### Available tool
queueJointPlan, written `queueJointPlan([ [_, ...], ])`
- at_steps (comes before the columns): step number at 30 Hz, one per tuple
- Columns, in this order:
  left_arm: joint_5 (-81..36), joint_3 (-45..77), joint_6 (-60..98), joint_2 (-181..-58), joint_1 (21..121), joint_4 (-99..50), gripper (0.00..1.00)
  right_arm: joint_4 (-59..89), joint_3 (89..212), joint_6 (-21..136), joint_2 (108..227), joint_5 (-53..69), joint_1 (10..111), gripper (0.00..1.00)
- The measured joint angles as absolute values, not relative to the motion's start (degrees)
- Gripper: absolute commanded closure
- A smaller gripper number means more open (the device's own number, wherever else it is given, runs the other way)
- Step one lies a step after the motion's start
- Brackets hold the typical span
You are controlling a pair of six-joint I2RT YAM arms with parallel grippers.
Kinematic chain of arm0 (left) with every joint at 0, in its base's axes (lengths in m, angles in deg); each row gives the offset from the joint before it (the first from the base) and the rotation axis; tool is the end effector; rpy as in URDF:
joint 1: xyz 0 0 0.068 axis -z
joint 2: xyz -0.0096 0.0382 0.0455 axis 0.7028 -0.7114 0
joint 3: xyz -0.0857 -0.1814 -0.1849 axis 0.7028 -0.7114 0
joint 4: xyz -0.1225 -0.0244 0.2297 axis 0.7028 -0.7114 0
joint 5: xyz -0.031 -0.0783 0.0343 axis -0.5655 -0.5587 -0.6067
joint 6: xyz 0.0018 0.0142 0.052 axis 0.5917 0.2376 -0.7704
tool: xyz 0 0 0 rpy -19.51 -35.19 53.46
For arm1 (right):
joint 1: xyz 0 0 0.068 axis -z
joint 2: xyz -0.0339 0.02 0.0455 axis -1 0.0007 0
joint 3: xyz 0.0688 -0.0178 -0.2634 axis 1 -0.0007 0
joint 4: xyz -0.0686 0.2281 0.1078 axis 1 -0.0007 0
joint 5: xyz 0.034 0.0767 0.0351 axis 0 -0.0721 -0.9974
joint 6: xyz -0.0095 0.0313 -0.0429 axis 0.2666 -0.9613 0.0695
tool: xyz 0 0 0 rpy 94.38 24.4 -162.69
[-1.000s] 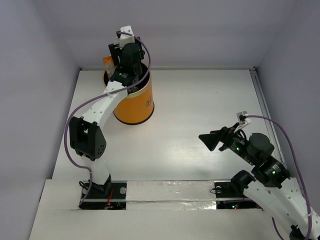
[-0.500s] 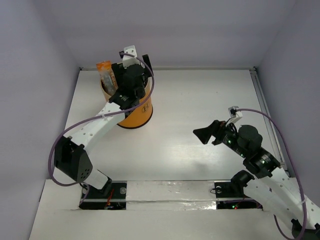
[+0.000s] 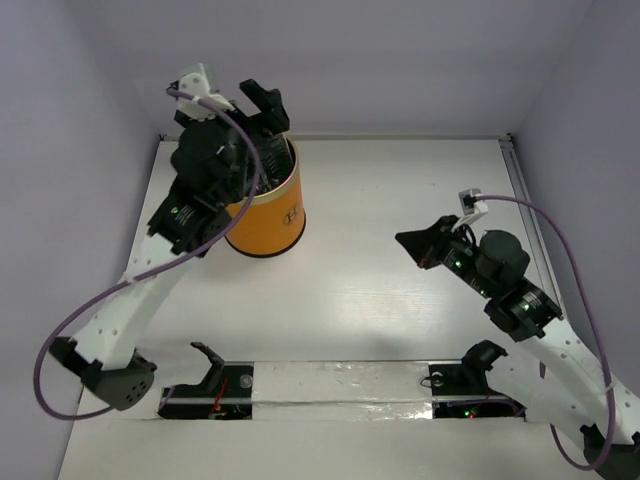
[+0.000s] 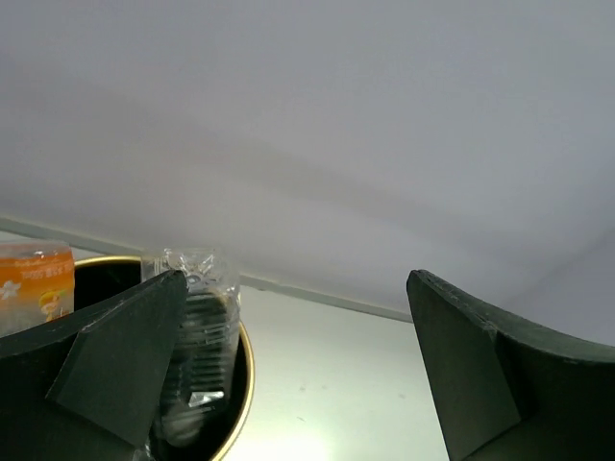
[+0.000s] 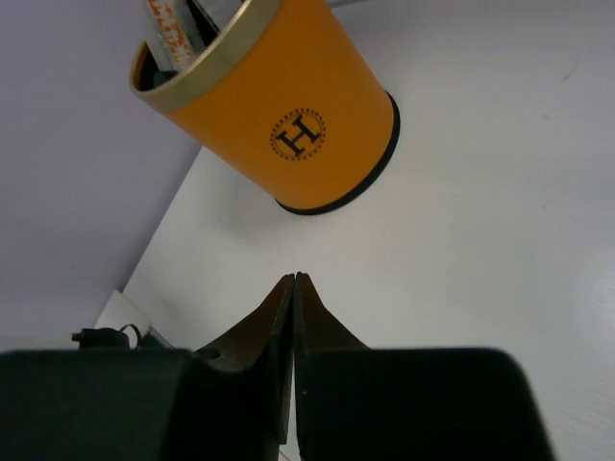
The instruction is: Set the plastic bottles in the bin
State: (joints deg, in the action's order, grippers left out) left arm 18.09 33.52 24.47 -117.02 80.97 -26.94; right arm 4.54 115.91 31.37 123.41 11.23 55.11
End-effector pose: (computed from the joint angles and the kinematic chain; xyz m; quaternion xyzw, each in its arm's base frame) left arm 0.2183 -0.1368 0.5253 -0.1252 0.6013 -0.1981 0.7639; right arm 0.1288 0.0928 0.3369 -0.0363 0.7485 0.3926 0.5331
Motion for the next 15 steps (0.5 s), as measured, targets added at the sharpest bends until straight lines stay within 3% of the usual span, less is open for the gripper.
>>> queueJointPlan([
  [5,15.4,33.5,29.4,-108.3,80.9,-34.3,0.01,3.2,126.5,33.6,123.3,15.2,55.1,0.99],
  [6,14.9,33.5,30.1,-106.8,80.9,-35.6,0.01,3.2,128.6,34.3,122.9,16.5,55.1,0.92],
  [7,14.3,33.5,30.7,-105.0,80.9,-36.9,0.01,3.2,131.1,35.0,122.1,18.3,55.1,0.71],
  [8,13.9,33.4,31.4,-103.5,80.9,-38.0,0.01,3.1,133.3,35.6,121.2,20.4,55.1,0.28],
  [9,13.6,33.4,32.0,-101.8,80.9,-39.1,0.01,3.2,135.0,36.8,120.5,22.3,55.1,0.28],
  [10,13.2,33.4,32.5,-100.1,80.9,-40.0,0.01,3.2,137.1,37.6,119.6,25.1,55.1,0.00],
  [15,12.5,34.4,34.1,-94.2,80.9,-44.1,0.01,4.1,142.6,40.0,114.4,38.8,55.1,0.00],
])
